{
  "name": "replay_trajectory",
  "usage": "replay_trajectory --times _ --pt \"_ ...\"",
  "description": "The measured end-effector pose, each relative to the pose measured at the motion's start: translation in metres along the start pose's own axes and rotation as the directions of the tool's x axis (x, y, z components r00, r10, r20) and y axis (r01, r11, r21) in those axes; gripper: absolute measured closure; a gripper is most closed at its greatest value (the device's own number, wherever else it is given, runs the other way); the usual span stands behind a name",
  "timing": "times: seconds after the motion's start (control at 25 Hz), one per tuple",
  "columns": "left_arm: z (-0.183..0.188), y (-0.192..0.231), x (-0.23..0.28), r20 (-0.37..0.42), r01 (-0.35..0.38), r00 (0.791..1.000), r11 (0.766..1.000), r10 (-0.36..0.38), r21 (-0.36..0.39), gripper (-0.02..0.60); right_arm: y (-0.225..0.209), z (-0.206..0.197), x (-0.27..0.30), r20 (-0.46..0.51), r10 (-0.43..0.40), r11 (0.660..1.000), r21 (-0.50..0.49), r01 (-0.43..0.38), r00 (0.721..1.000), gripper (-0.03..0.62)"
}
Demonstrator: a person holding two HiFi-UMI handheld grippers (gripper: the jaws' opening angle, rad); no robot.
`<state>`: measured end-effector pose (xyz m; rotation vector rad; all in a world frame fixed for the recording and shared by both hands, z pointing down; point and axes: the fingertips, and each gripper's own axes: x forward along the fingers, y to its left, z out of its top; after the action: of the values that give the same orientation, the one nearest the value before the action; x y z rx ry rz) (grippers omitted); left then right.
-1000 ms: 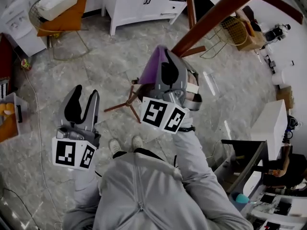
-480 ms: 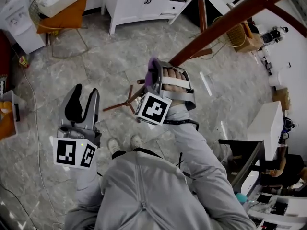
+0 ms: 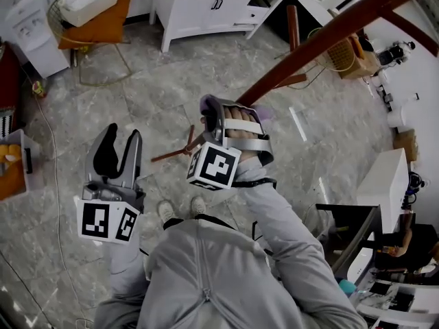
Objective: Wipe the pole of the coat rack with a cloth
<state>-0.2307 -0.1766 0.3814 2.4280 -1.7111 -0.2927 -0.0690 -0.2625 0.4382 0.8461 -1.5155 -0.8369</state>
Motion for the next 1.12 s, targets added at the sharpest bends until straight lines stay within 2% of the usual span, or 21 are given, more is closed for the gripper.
replay_trajectory --times 0.12,0.24,0.44,0.64,0.76,0.84,0.96,1.12 --pt "0.002 -0.001 -0.001 0.001 -0.003 1.000 1.000 0.003 0.007 0.376 -0.014 0.018 -0.025 0.075 -0.018 0.997 0.081 0.012 0.997 0.565" --pt "0.003 -0.005 -0.001 0.001 -0.006 1.000 1.000 0.006 0.016 0.376 -0.033 0.030 -0.052 0.172 -0.048 0.977 0.214 0.010 0.984 0.565" --pt "0.012 -0.011 -0.002 0.005 -0.008 1.000 0.999 0.008 0.041 0.376 -0.073 0.036 -0.101 0.332 -0.128 0.891 0.452 -0.039 0.935 0.565" --pt "0.022 -0.014 -0.003 0.012 -0.018 1.000 0.997 0.017 0.073 0.376 -0.105 0.031 -0.145 0.415 -0.235 0.817 0.574 -0.052 0.879 0.565" --pt "0.026 -0.017 -0.003 0.011 -0.021 1.000 0.995 0.020 0.093 0.376 -0.129 0.020 -0.174 0.452 -0.282 0.787 0.614 -0.065 0.847 0.565" --pt "0.029 -0.020 -0.002 0.011 -0.020 1.000 0.994 0.019 0.105 0.376 -0.142 0.002 -0.189 0.450 -0.318 0.736 0.672 -0.082 0.834 0.565" --pt "0.035 -0.027 0.001 0.011 -0.013 1.000 0.992 0.012 0.126 0.376 -0.161 -0.034 -0.208 0.409 -0.398 0.623 0.778 -0.085 0.821 0.565" --pt "0.040 -0.041 0.009 0.013 0.008 1.000 0.988 -0.010 0.155 0.376 -0.185 -0.087 -0.229 0.339 -0.514 0.542 0.841 -0.008 0.788 0.565"
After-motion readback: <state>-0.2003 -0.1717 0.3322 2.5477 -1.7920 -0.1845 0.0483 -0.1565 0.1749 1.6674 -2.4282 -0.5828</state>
